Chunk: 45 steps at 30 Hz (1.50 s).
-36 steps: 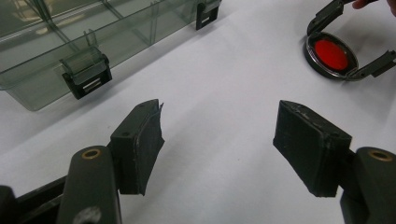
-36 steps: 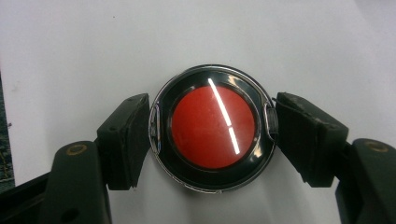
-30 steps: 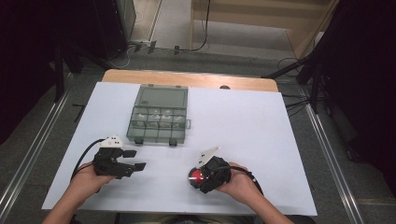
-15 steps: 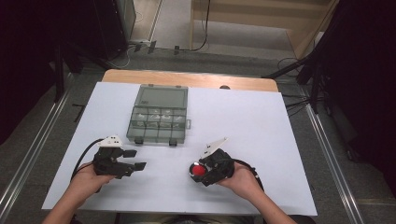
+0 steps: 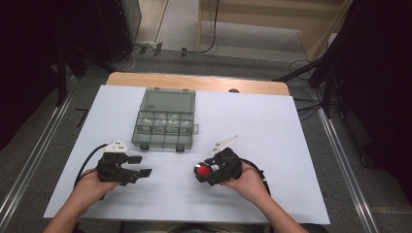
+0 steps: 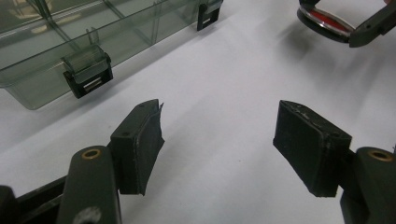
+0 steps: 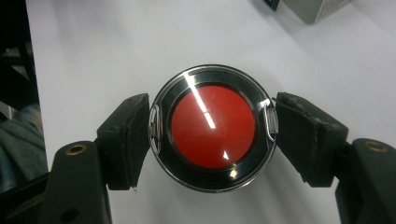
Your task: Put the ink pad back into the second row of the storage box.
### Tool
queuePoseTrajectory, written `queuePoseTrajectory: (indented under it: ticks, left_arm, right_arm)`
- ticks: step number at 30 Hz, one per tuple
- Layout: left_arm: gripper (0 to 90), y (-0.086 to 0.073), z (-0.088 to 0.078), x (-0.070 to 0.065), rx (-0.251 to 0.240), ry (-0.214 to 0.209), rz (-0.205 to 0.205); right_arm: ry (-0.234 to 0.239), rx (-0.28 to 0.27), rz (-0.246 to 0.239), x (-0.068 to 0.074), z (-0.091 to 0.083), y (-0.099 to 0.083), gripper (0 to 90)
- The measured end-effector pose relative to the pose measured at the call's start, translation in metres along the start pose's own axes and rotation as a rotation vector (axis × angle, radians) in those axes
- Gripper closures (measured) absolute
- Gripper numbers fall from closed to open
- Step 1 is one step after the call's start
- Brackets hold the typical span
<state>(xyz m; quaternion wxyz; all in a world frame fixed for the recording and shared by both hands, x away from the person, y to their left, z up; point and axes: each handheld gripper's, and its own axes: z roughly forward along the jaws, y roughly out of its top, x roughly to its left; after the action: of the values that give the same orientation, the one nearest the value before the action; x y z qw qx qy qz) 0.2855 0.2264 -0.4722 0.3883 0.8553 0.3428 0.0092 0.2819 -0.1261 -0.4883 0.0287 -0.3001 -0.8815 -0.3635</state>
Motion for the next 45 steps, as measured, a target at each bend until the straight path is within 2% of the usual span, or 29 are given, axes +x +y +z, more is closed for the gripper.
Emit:
queuePoseTrajectory:
  ticks: [14,21,26,45]
  left_arm:
    - [31.9,0.002,0.003,0.001,0.008,-0.005,0.009]
    - [31.9,0.004,0.004,0.001,0.008,-0.006,0.01]
    - [31.9,0.004,0.006,0.002,0.01,-0.013,0.013]
    - [31.9,0.005,0.006,0.002,0.01,-0.015,0.017]
  right_arm:
    - [-0.011,-0.021,0.031,-0.012,-0.004,0.008,31.0]
    - [-0.012,-0.023,0.031,-0.016,-0.005,0.016,31.0]
    - [0.003,-0.03,0.047,-0.018,-0.006,0.023,31.0]
    - [0.0,-0.031,0.015,-0.014,0.001,0.052,31.0]
